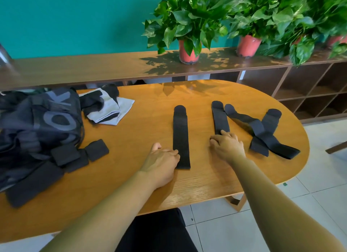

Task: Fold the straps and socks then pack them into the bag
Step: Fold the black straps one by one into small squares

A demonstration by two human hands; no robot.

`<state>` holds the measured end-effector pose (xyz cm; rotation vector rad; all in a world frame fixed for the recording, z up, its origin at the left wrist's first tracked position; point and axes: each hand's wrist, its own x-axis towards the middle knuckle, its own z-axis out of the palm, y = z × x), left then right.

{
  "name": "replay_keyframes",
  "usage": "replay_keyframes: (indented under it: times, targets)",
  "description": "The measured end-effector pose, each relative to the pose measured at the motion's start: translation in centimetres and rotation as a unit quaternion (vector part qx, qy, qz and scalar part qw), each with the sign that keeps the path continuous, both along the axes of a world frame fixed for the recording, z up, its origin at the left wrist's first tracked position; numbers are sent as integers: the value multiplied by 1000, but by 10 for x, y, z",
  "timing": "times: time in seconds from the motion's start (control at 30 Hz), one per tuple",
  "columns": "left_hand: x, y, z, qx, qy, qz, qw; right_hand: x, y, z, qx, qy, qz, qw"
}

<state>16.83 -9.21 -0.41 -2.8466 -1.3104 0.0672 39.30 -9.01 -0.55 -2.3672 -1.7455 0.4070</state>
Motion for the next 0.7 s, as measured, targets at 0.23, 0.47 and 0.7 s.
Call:
replay_keyframes:
  times: [0.23, 0.47, 0.7]
  targets:
    - [-52, -22, 1, -6, 3, 41, 999, -56, -1, 3, 84, -23, 83, 993]
    - [-91, -22, 11, -2, -91, 52, 995, -111, -1, 0, 109, -2, 158, 981]
    - [-101, -8, -3, -79, -68, 11, 995, -141, 13, -2, 110, -59, 304, 945]
